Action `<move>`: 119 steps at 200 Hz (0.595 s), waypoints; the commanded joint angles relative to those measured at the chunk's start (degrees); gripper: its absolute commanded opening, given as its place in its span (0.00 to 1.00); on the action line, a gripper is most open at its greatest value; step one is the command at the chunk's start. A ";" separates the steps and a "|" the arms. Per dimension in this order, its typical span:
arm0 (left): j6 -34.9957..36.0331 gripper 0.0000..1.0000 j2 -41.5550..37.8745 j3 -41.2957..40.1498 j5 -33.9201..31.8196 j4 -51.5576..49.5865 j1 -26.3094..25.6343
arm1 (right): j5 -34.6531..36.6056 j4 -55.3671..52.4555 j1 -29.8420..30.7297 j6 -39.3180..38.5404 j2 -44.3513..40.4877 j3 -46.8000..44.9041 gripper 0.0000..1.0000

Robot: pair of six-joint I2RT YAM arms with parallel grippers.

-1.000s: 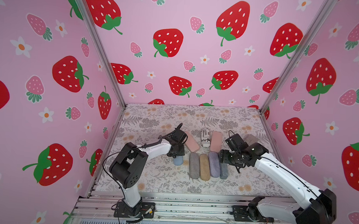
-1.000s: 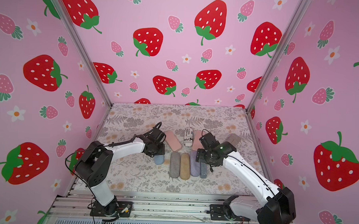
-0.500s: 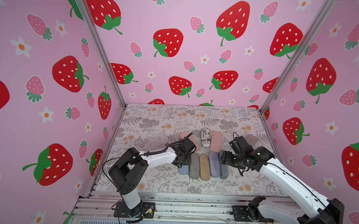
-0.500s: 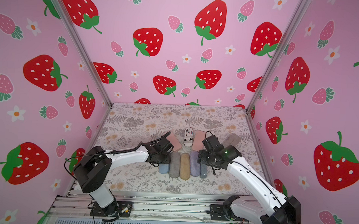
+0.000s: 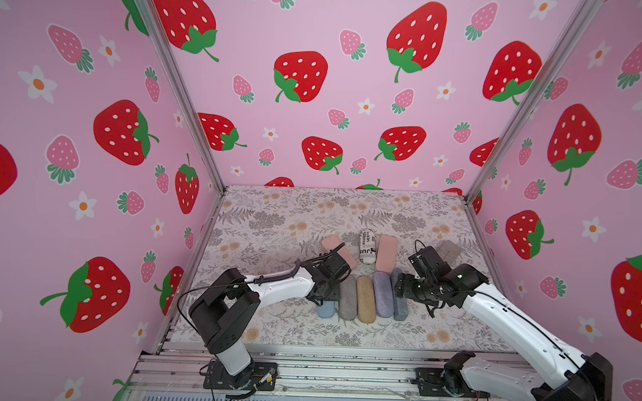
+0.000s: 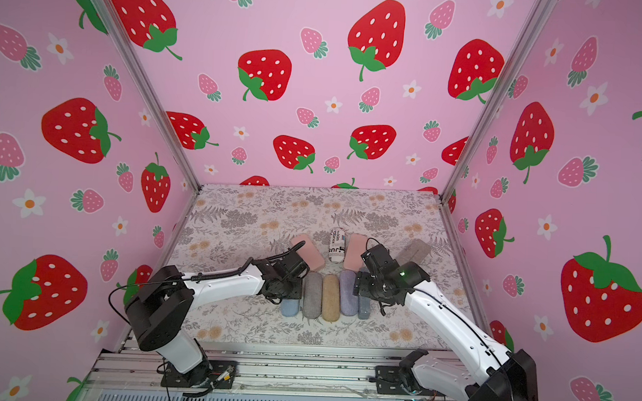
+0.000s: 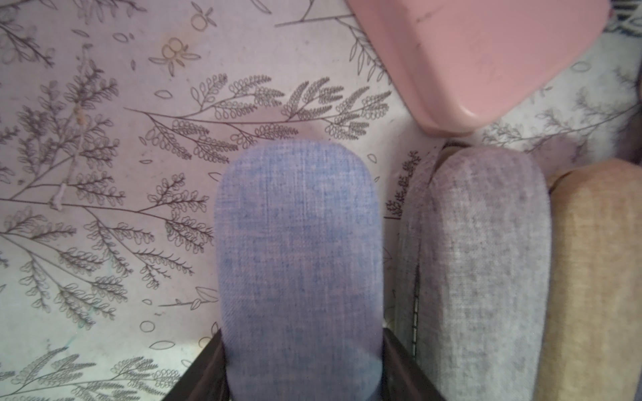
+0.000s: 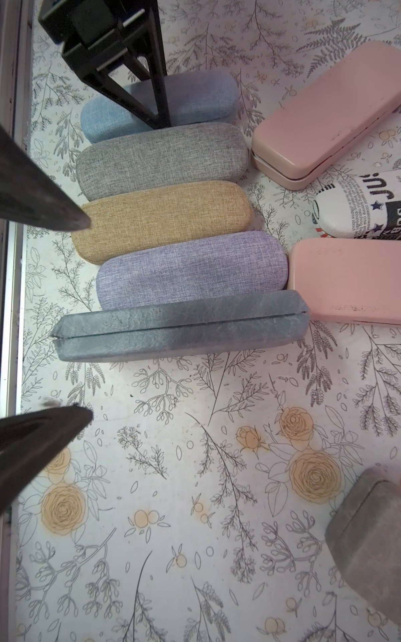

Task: Close the glasses case
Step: Move the glasses case to the center of the board.

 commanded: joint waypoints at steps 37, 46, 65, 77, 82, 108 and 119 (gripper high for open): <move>-1.72 0.62 0.47 1.73 -1.48 -1.75 -1.19 | -0.30 0.19 -0.16 0.63 0.15 -0.77 0.80; -1.81 0.64 0.39 1.81 -1.52 -1.92 -1.32 | -0.14 0.16 -0.17 0.70 0.18 -0.86 0.80; -1.90 0.69 0.14 1.95 -1.89 -2.09 -1.29 | 0.07 0.05 -0.23 0.79 0.39 -1.13 0.81; -1.95 0.71 0.08 2.16 -2.00 -2.34 -1.33 | 0.42 -0.15 -0.21 0.85 0.73 -1.19 0.81; -1.90 0.72 0.10 2.26 -2.09 -2.47 -1.33 | 0.54 -0.18 -0.18 0.89 0.88 -1.17 0.81; -2.11 0.74 -0.25 2.61 -2.42 -2.84 -1.38 | 1.00 0.00 -0.17 1.02 2.47 -1.54 0.80; -2.17 0.75 -0.40 2.78 -2.75 -3.18 -1.34 | 0.35 0.63 -0.21 0.68 3.55 -1.84 0.80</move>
